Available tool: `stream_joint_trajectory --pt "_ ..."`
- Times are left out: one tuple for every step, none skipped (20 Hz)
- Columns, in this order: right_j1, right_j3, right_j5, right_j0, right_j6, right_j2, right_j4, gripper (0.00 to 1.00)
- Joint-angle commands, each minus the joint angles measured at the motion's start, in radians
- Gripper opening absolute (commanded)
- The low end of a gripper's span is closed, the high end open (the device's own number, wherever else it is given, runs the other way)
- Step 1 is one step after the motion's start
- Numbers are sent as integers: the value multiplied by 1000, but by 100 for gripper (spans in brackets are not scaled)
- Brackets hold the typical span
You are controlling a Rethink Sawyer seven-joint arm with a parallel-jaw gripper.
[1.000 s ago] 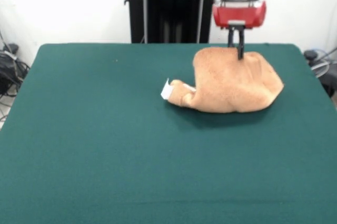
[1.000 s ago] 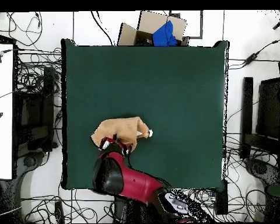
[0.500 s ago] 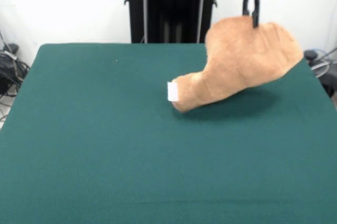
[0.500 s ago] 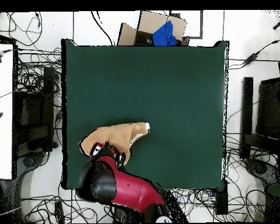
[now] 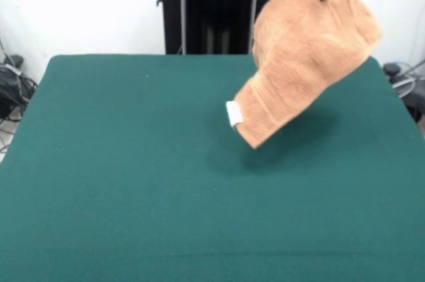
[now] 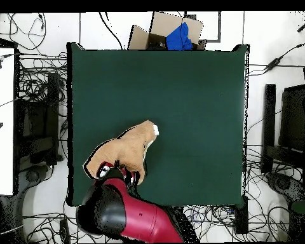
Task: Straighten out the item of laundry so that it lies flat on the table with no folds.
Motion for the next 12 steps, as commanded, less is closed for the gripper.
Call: stream_joint_trajectory --pt "-72 2 80 -37 190 -35 27 0" --pt "-81 -4 102 -34 187 -46 21 0" --pt "-88 -10 118 -31 187 -56 16 0" --pt "-96 -27 151 -21 188 -79 2 0" --pt "-99 -36 167 -17 189 -89 -5 0" --pt "-97 -52 183 -10 189 -102 -15 0" --pt "-96 -57 188 -10 188 -106 -18 0" --pt "-88 -66 188 -12 183 -106 -18 0" --pt "-83 -68 185 -13 180 -106 -17 0" --pt "-70 -68 166 -19 174 -97 -11 0" --pt "-63 -68 156 -23 171 -93 -9 0" --pt "-52 -72 145 -35 162 -84 -7 0"
